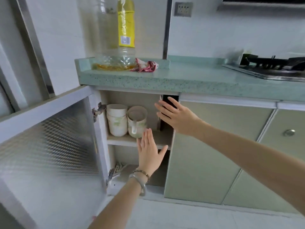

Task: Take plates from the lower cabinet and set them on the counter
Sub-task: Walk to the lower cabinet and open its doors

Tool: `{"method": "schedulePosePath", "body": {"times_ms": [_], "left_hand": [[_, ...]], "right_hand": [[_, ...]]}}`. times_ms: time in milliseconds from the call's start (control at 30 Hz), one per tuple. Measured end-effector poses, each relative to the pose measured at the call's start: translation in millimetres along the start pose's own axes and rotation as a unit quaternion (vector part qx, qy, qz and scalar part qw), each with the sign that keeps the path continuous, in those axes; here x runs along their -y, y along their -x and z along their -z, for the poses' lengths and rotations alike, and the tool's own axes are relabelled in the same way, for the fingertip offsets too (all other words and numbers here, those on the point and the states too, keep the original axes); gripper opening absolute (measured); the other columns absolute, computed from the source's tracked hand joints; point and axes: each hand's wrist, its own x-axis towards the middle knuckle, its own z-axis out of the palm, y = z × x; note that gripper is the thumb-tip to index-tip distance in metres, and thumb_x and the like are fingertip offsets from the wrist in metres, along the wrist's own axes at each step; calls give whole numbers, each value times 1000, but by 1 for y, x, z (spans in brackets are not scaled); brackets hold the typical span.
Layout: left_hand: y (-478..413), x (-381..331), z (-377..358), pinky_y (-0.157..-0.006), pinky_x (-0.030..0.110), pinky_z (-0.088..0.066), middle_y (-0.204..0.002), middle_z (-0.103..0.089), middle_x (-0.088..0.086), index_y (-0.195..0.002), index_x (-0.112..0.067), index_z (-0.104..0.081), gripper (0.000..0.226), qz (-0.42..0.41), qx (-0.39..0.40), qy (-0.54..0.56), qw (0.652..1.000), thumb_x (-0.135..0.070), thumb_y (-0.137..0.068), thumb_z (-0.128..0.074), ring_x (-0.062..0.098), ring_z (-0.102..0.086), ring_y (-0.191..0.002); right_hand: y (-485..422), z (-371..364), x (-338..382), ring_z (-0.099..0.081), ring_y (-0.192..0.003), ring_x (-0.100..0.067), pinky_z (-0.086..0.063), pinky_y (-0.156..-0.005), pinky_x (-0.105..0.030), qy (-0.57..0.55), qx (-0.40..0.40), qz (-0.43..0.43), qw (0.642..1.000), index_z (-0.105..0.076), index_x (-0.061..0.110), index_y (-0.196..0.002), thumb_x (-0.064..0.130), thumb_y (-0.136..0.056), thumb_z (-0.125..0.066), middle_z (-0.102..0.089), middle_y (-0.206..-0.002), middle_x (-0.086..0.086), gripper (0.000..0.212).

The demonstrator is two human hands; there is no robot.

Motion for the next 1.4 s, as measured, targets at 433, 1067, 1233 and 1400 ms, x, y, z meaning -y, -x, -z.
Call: {"method": "schedulePosePath", "body": {"times_ms": [433, 1067, 1233, 1400], "left_hand": [[-63, -47, -76, -115, 48, -20, -154, -32, 5, -152, -11, -13, 71, 4, 125, 208, 970, -31, -95, -52, 27, -31, -141], [72, -74, -40, -63, 13, -45, -90, -62, -12, -121, -31, -39, 37, -86, 124, 285, 947, -32, -91, -61, 2, -64, -77], [110, -100, -35, -59, 7, -40, -84, -55, -17, -111, -33, -42, 24, -159, 132, 237, 949, -34, -93, -57, -4, -60, -74], [147, -134, -39, -82, 18, -49, -121, -59, -7, -144, -20, -30, 57, -230, 162, 219, 934, -37, -95, -54, 9, -63, -101]], "right_hand": [[10, -38, -20, -15, -144, -35, 2, -116, -54, 104, 138, 20, 985, -29, 10, -145, 21, -98, -37, -32, -152, -11, 49], [143, 42, 8, -51, -123, -25, -17, -114, -49, 105, -38, 41, 993, -64, 21, -105, -1, -86, -18, -62, -117, -1, 55], [188, 65, 13, -55, -118, -23, -22, -114, -48, 103, -63, 41, 992, -64, 21, -97, 4, -91, -38, -64, -108, 2, 32], [249, 81, 6, -60, -112, -20, -34, -111, -46, 81, -97, 20, 992, -65, 21, -90, 8, -88, -54, -66, -103, 3, 17]]}}
